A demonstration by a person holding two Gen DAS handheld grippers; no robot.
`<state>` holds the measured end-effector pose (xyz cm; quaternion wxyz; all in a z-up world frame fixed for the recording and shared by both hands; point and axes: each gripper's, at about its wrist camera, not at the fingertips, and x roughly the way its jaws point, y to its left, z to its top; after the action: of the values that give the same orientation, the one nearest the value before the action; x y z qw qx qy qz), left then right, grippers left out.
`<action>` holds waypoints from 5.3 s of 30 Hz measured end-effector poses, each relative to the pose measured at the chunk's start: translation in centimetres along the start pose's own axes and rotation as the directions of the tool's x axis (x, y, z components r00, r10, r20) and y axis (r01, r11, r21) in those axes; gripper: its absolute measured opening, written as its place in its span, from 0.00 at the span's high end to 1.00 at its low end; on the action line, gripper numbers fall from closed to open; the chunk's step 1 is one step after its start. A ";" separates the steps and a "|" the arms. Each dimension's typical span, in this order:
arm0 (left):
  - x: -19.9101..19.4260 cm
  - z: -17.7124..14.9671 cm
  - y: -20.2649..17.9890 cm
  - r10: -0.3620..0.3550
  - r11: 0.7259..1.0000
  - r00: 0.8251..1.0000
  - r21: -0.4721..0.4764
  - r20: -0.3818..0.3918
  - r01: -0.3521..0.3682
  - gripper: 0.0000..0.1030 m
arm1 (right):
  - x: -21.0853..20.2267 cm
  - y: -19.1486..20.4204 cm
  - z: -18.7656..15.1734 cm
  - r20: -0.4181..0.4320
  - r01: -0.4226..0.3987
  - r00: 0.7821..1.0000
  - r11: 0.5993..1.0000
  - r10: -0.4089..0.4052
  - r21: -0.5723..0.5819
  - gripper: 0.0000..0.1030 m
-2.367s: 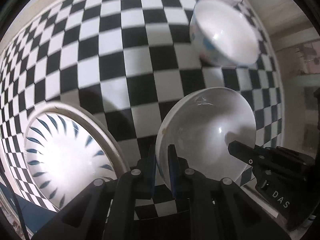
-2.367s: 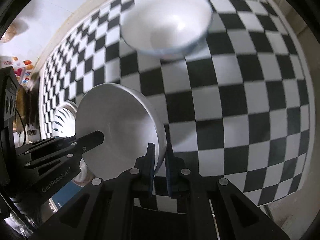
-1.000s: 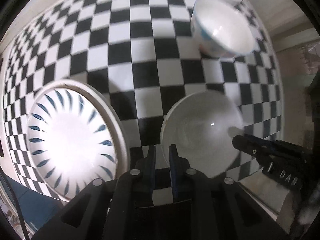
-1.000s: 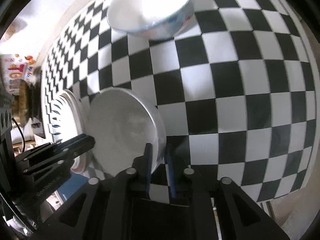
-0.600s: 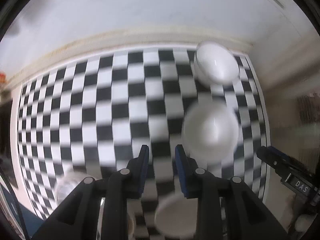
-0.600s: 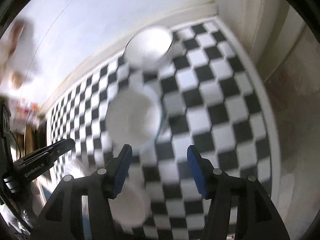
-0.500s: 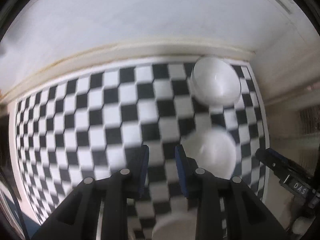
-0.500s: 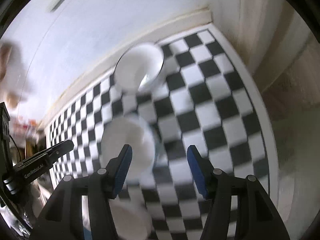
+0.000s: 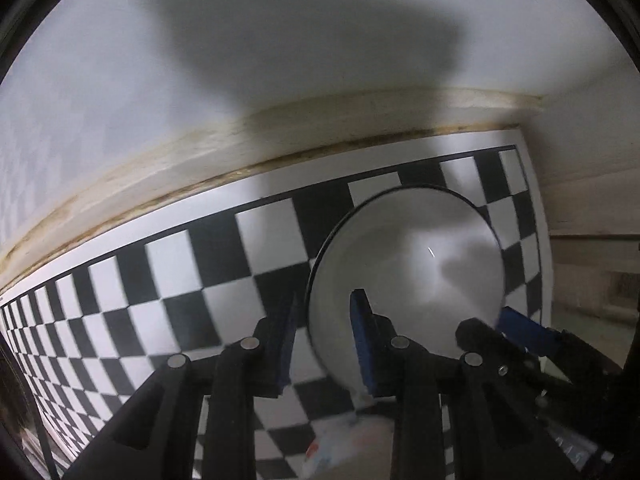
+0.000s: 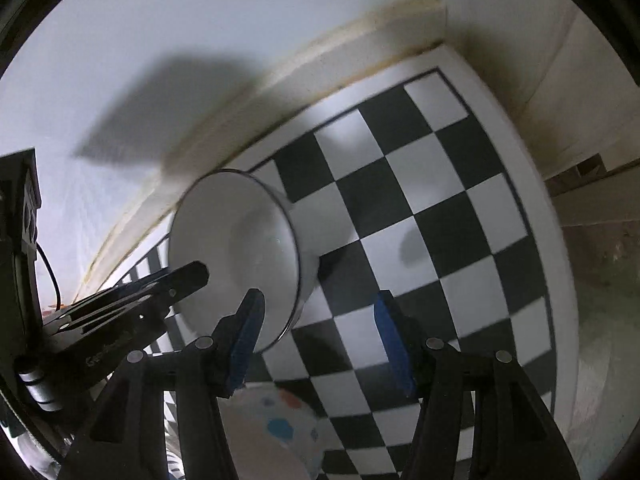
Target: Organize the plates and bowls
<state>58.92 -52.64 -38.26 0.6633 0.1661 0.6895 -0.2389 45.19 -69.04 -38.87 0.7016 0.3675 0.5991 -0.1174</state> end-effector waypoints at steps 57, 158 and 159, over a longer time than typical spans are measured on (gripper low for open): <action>-16.8 -25.0 2.1 -0.091 0.991 0.975 0.114 0.202 0.069 0.90 | -14.1 5.0 -26.1 0.067 -0.038 0.996 0.985 0.050 -0.171 0.89; -3.5 -15.2 5.6 -0.099 0.990 0.993 -0.110 -0.061 0.092 0.79 | -1.6 -0.8 -16.2 -0.101 -0.022 0.995 0.999 0.024 0.024 0.33; -3.2 -14.9 5.4 -0.102 0.991 0.992 -0.099 -0.068 0.095 0.79 | -1.2 -0.8 -16.0 -0.105 -0.024 0.994 0.999 0.026 0.027 0.34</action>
<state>49.61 -39.64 -35.59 0.6322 0.1086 0.7313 -0.2319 32.34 -59.45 -38.20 0.6656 0.3897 0.6291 -0.0970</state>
